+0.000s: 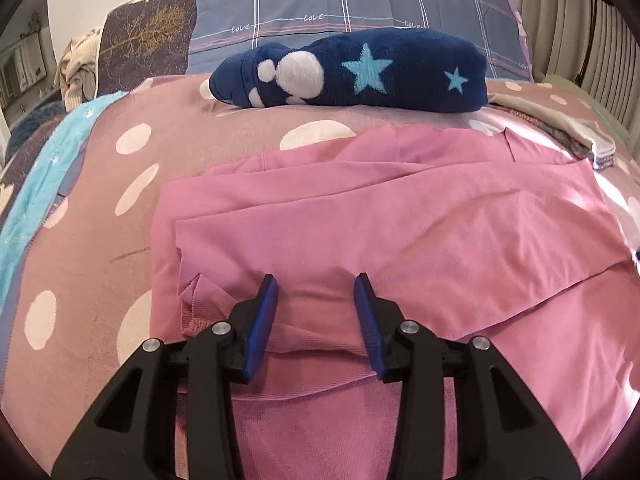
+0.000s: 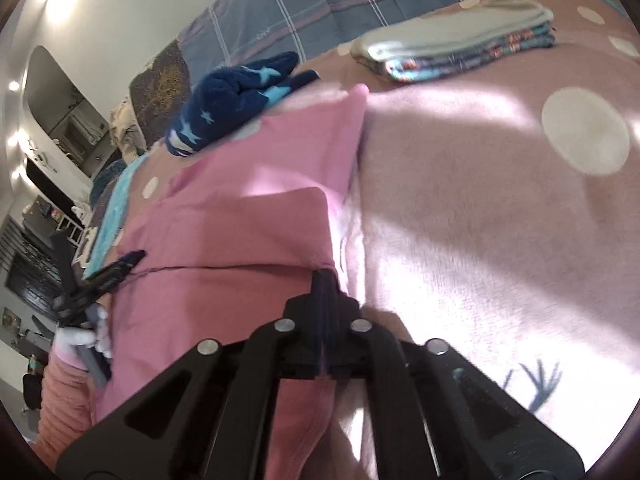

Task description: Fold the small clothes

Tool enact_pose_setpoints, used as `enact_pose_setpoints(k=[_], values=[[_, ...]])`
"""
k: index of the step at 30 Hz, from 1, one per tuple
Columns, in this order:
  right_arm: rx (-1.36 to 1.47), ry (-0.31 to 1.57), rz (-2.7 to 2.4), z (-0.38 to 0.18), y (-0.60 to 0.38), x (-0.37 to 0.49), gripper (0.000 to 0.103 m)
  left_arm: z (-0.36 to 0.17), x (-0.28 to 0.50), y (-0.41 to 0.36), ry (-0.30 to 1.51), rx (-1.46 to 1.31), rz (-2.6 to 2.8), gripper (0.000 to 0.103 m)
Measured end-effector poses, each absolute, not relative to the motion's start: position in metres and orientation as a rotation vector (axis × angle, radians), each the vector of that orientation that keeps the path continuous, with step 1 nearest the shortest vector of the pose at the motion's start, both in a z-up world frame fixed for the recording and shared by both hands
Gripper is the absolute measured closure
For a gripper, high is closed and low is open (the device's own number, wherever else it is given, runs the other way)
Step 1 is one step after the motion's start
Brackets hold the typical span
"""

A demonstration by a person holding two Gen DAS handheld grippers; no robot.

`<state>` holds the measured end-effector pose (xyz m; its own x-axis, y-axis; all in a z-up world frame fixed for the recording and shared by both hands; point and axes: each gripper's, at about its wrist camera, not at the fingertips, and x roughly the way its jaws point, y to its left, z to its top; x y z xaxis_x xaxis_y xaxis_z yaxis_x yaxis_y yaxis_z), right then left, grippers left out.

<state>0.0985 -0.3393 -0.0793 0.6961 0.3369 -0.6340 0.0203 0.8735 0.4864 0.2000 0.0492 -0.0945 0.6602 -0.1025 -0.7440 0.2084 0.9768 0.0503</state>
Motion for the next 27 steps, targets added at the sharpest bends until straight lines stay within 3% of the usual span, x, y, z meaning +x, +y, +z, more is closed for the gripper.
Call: enact_pose_setpoints(k=[1,3,5,9,10,11,12,15,18,23,27], values=[[0.495,0.765,0.179,-0.072,-0.343,0.100,0.063,-0.095,0.203,0.048,0.832,0.142,-0.172,0.061],[0.480,0.723,0.140,-0.053,-0.351,0.113,0.056,-0.096,0.203,0.044,0.830,0.153,-0.166,0.061],[0.453,0.755,0.124,-0.048,-0.354,0.141,0.043,-0.097,0.202,0.044,0.829,0.151,-0.167,0.061],[0.460,0.856,0.045,-0.065,-0.363,0.205,0.043,-0.097,0.203,0.045,0.829,0.144,-0.169,0.061],[0.492,0.877,0.053,-0.073,-0.364,0.218,0.049,-0.097,0.203,0.045,0.829,0.147,-0.168,0.060],[0.523,0.894,0.088,-0.078,-0.362,0.229,0.085,-0.097,0.203,0.044,0.828,0.149,-0.167,0.060],[0.524,0.901,0.112,-0.080,-0.360,0.234,0.098,-0.097,0.203,0.044,0.829,0.149,-0.168,0.060],[0.328,0.815,0.004,-0.062,-0.348,0.233,0.100,-0.097,0.204,0.044,0.830,0.139,-0.173,0.060],[0.092,0.840,-0.283,-0.080,-0.358,0.243,0.103,-0.098,0.204,0.044,0.832,0.135,-0.174,0.060],[0.279,0.797,-0.150,-0.075,-0.382,0.216,0.101,-0.098,0.205,0.046,0.835,0.126,-0.180,0.059],[0.268,0.736,0.077,-0.045,-0.340,0.183,0.099,-0.097,0.205,0.046,0.834,0.122,-0.181,0.059]])
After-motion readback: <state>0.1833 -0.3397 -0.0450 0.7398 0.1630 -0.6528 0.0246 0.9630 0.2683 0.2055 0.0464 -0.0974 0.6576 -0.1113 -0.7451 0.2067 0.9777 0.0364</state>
